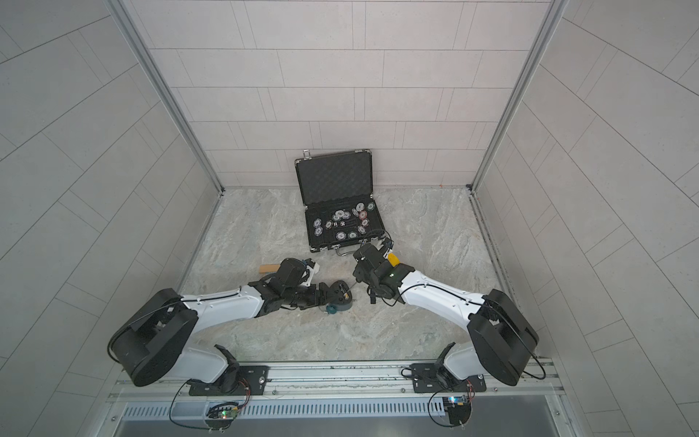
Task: Remove the battery from the alarm
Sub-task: Release the battery from the alarm, then place the screwdriver at the center of the board.
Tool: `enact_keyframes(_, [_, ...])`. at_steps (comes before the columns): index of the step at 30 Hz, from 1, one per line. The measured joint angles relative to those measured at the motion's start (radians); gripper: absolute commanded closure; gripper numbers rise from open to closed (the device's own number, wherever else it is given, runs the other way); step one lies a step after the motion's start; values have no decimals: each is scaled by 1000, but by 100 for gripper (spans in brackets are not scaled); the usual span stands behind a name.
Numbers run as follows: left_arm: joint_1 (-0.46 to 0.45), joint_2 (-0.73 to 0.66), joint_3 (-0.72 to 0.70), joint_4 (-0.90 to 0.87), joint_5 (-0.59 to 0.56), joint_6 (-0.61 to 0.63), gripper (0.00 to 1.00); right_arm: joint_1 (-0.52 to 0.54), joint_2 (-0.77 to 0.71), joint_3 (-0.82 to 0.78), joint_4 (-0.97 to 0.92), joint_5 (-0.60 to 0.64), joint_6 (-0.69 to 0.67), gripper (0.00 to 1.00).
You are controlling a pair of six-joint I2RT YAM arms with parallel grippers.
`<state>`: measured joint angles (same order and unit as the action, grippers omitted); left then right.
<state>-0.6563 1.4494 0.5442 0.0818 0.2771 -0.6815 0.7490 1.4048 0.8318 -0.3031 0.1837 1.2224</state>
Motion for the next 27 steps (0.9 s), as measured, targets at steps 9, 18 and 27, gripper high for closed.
enact_keyframes(9, [1,6,0,2,19,1,32,-83,-97,-132,85,-130,29,100])
enact_keyframes(18, [6,8,14,-14,29,11,30,-129,-231,-157,56,-153,-5,100])
enact_keyframes(27, [38,-74,29,-149,19,44,20,-217,-270,-22,-220,-64,-292,100])
